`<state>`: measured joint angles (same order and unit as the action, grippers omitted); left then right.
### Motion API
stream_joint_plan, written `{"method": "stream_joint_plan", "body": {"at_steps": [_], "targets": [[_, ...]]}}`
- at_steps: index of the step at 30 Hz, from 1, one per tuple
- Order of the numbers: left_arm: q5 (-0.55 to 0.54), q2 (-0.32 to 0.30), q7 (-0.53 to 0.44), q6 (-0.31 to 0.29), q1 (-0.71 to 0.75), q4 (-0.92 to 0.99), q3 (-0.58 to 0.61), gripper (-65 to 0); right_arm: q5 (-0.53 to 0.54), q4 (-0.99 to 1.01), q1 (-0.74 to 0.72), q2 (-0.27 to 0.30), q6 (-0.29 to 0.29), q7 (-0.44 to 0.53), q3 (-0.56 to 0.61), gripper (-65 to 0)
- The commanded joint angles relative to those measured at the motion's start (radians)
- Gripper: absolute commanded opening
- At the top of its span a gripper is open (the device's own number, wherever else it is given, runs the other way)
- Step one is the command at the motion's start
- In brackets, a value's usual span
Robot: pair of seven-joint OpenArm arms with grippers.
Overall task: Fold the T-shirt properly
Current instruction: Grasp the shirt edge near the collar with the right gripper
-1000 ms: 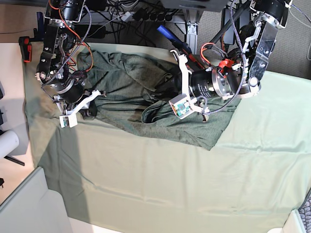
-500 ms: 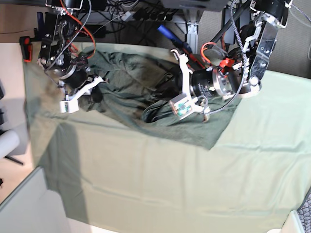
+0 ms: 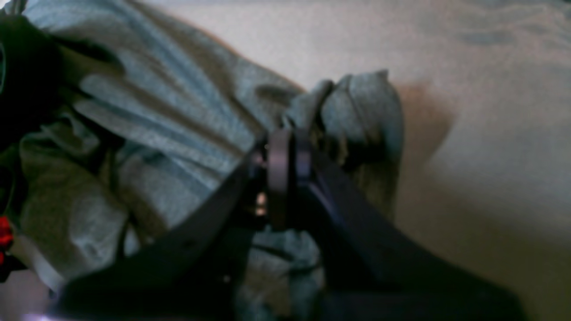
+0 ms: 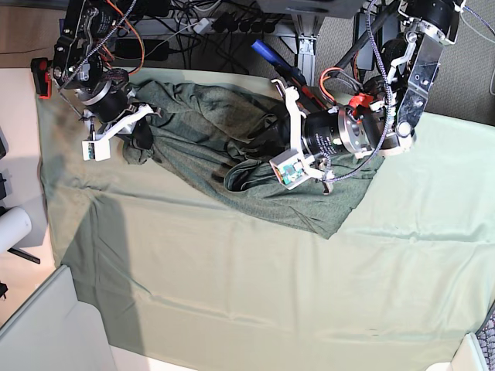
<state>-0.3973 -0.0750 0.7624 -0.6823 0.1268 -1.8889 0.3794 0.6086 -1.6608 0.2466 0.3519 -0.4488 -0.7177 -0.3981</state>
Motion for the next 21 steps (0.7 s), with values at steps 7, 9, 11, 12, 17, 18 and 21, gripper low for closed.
{"method": "stream_joint_plan", "body": {"at_steps": [7, 9, 11, 12, 17, 18, 21], "targets": [[-0.001, 0.005, -0.024, -0.016, -0.01, -0.016, 0.001, -60.4, 0.047, -0.131, 0.011, 0.016, -0.021, -0.043, -0.01, -39.3], [0.007, 0.005, -0.021, -0.016, -0.01, -0.016, 0.001, -60.4, 0.046, -0.208, 0.037, 0.017, -0.021, -0.05, -0.01, -39.3], [0.015, 0.005, -0.021, -0.016, -0.01, -0.016, 0.001, -60.4, 0.046, -0.279, 0.074, 0.017, -0.024, -0.07, -0.01, -39.3], [0.016, 0.003, -0.021, -0.016, -0.01, -0.016, 0.001, -60.4, 0.045, -0.308, 0.098, 0.017, -0.027, -0.077, -0.01, -39.3], [0.008, -0.034, -0.025, -0.016, -0.013, -0.016, 0.001, -60.4, 0.006, -0.389, 0.227, 0.017, -0.027, -0.079, -0.01, -39.3], [0.005, -0.042, -0.025, -0.016, -0.012, -0.016, 0.001, -60.4, -0.011, -0.39, 0.249, 0.018, -0.027, -0.077, -0.01, -39.3], [-0.011, -0.057, -0.023, -0.016, -0.013, -0.016, 0.001, -60.4, -0.06, -0.39, 0.309, 0.019, -0.028, -0.054, -0.01, -39.3]]}}
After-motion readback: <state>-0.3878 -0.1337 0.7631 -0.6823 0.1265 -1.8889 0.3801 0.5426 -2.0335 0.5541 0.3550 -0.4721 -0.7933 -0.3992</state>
